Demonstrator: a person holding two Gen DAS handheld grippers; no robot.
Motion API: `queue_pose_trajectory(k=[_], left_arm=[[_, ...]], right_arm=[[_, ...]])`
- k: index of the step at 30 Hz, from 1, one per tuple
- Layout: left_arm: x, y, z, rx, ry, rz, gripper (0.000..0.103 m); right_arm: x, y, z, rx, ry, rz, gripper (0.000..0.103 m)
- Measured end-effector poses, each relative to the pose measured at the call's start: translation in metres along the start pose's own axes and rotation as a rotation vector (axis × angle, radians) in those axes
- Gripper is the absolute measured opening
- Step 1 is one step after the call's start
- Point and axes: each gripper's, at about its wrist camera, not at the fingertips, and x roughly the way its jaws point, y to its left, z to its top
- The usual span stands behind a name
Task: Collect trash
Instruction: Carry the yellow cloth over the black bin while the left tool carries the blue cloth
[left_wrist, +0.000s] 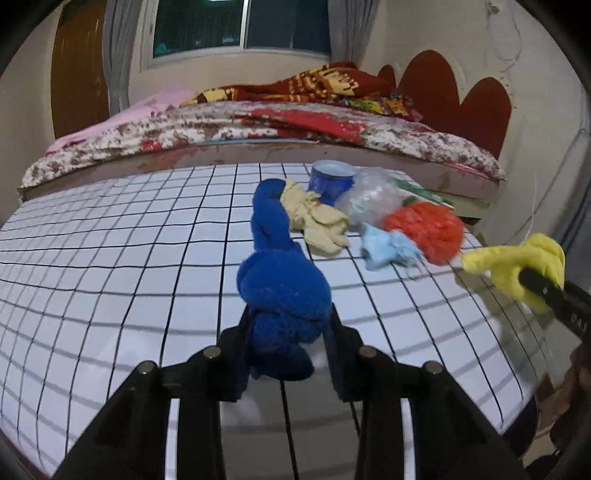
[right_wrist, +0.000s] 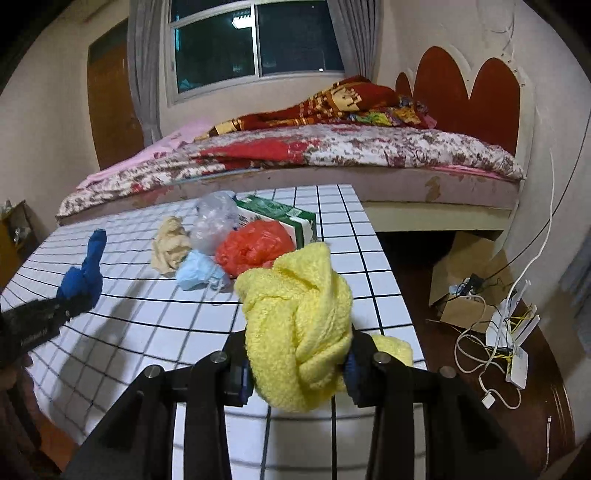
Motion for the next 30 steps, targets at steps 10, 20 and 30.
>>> queue_pose_trajectory(k=[10, 20, 30], left_arm=[[-0.048, -0.026, -0.029, 0.021, -0.031, -0.041, 0.036], [-0.073, -0.074, -0.055, 0.072, -0.032, -0.120, 0.036], [-0.080, -0.132, -0.068, 0.156, -0.018, -0.218, 0.036]], right_arm=[[-0.064, 0.001, -0.017, 0.006, -0.072, 0.042, 0.040], [-0.119, -0.025, -0.055, 0.011, -0.120, 0.014, 0.040], [-0.148, -0.068, -0.089, 0.055, -0.125, -0.060, 0.040]])
